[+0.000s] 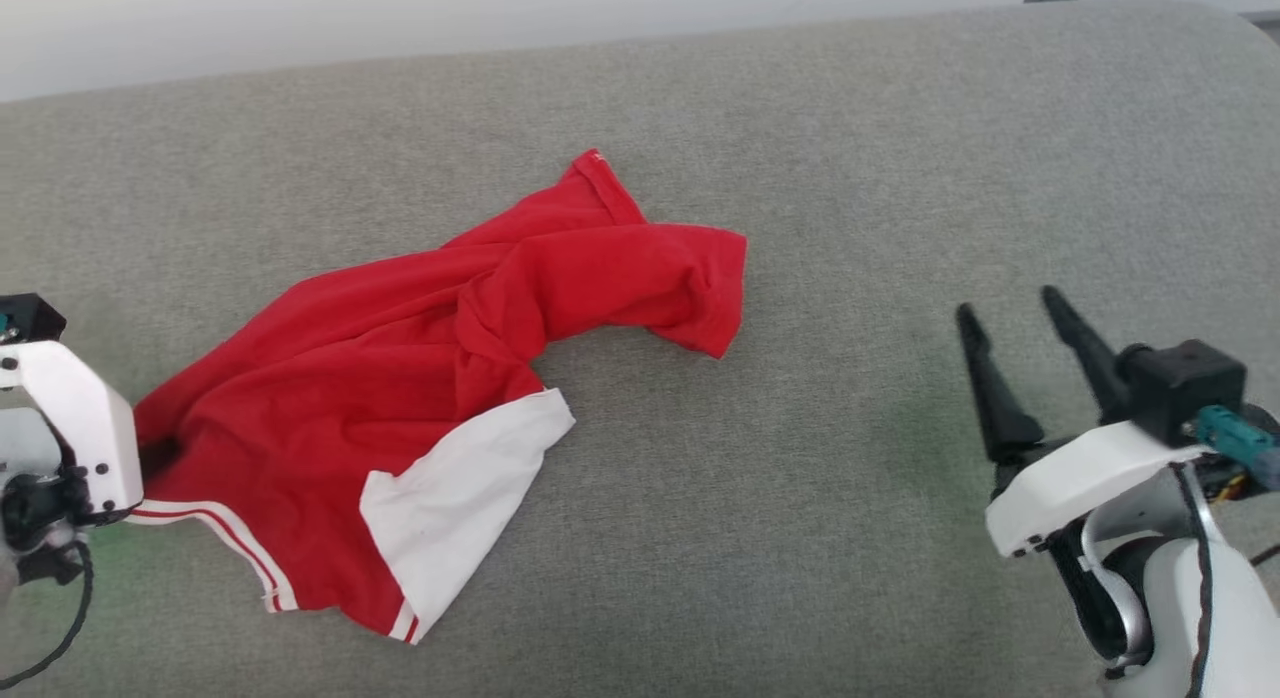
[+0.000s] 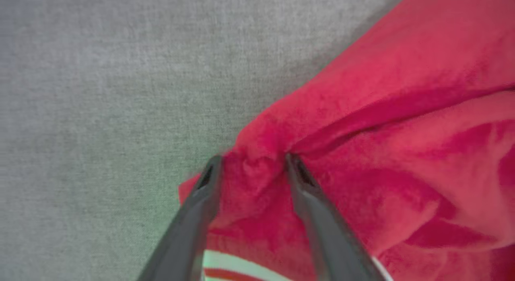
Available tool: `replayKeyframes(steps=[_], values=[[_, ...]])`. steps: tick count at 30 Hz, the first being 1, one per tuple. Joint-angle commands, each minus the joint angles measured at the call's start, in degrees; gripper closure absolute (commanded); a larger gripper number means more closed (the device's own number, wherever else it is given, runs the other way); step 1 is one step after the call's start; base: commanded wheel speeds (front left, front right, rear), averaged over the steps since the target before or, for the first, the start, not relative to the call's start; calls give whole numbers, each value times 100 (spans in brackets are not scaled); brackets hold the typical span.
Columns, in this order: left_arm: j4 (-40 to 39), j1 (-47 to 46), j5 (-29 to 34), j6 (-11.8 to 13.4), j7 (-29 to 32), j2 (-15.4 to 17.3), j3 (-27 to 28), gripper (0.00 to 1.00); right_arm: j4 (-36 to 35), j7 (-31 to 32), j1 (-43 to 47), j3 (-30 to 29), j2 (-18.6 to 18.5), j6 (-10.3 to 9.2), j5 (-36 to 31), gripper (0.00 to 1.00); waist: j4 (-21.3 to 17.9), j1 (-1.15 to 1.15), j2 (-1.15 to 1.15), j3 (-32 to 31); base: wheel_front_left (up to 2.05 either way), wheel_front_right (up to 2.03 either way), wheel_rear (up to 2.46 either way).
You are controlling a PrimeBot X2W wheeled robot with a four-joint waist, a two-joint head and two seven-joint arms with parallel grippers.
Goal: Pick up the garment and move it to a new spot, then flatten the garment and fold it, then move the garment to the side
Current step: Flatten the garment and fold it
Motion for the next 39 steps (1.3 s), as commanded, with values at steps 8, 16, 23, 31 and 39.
replayKeyframes(steps=[8, 16, 23, 31, 39], values=[[-754, 309, 73, 61, -1230, 83, 260, 0, -27, 142, 46, 409, -121, -1, 171, 0, 325, 0, 0, -187, 0, 0, 0], [-1830, 931, 324, 404, -2997, 194, 528, 0, -44, 436, -84, 1057, -320, -2, 424, 0, 801, 0, 0, -288, 0, 0, 0], [-2512, 1433, 606, 750, -4057, 248, 627, 0, -35, 679, -197, 1542, -467, -1, 665, 0, 1135, 0, 0, -335, 0, 0, 0], [-3253, 2114, 1020, 1246, -4555, 105, 1192, 0, 1, 1151, -387, 2371, -753, -1, 1155, 0, 1562, 0, 0, -421, 0, 0, 0], [-3916, 3084, 2073, 1257, -4565, -631, 2710, 0, 152, 2050, -843, 3151, -1076, -1, 1607, 0, 1993, 0, 0, -429, 0, 0, 0]])
